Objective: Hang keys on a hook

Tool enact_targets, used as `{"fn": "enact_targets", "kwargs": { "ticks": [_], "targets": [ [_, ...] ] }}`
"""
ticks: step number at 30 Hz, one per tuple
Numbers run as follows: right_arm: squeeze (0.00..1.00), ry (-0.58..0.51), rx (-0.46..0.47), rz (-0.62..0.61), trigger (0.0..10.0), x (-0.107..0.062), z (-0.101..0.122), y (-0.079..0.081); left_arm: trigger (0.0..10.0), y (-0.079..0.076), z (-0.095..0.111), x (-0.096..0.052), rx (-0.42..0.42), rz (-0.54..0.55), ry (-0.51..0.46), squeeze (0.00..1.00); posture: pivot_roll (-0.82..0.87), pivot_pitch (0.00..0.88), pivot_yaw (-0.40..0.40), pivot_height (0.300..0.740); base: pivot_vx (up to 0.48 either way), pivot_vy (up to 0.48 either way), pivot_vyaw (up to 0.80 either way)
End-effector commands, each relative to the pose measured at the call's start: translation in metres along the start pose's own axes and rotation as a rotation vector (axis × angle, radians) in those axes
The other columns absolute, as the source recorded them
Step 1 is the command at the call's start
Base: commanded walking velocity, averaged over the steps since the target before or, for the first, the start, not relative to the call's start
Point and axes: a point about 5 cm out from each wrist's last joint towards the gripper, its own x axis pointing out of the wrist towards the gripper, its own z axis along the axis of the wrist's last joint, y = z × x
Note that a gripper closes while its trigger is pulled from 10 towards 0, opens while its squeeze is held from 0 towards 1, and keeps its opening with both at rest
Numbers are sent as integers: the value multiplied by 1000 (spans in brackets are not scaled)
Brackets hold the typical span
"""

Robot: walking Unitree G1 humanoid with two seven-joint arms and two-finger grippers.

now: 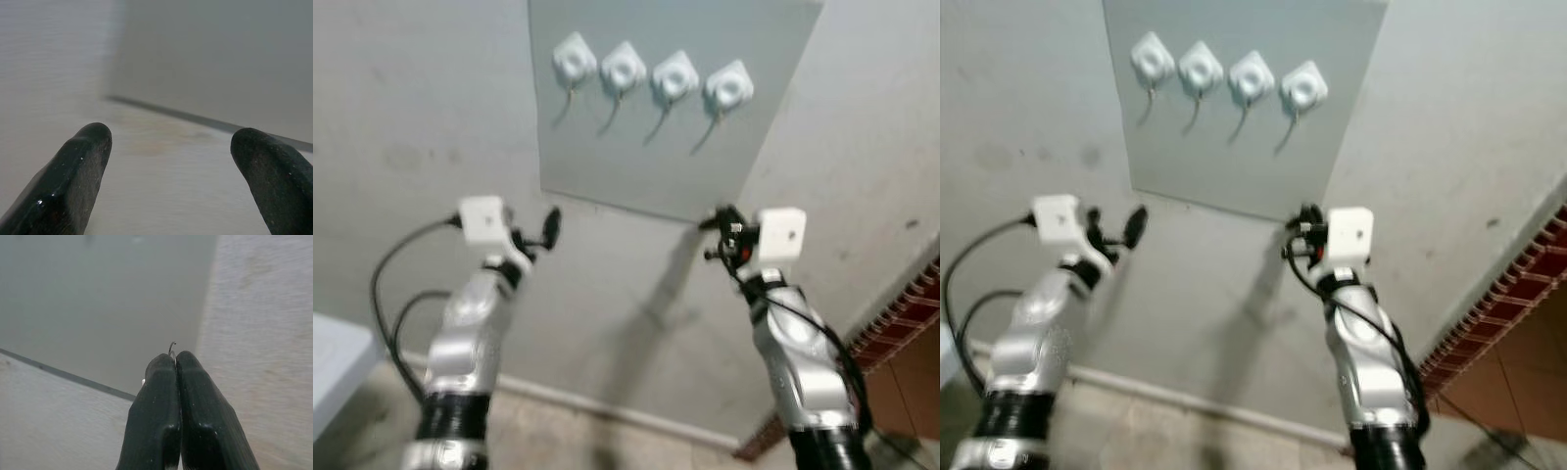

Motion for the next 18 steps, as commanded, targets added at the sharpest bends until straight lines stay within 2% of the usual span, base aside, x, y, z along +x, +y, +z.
{"fn": "enact_targets", "kwargs": {
  "ticks": [1, 4, 5, 6, 12, 18],
  "targets": [
    [0, -20, 8, 35, 10000, 3, 5, 5, 10000, -1, 12, 1, 47, -24, -37, 0, -16, 0, -71, 740, 0, 0, 0],
    [0, -32, 5, 77, 10000, 6, 9, 8, 10000, -15, 18, 3, 85, -100, -58, 0, -16, 0, -72, 740, 0, 0, 0],
    [0, -43, 4, 96, 10000, 9, 12, 8, 10000, -22, 23, 4, 135, -131, -80, 0, -14, 0, -73, 740, 0, 0, 0],
    [0, -51, 6, 109, 10000, 10, 14, 9, 10000, -27, 26, 5, 151, -150, -90, 0, -14, 0, -73, 740, 0, 0, 0],
    [0, -105, 40, 178, 10000, 18, 29, 11, 10000, -41, 38, 6, 133, -224, -118, 0, -15, 0, -73, 740, 0, 0, 0],
    [0, -165, 35, 245, 10000, 31, 47, 16, 10000, -52, 47, 5, 138, -288, -146, 0, -22, 0, -65, 740, 0, 0, 0]
  ]
}}
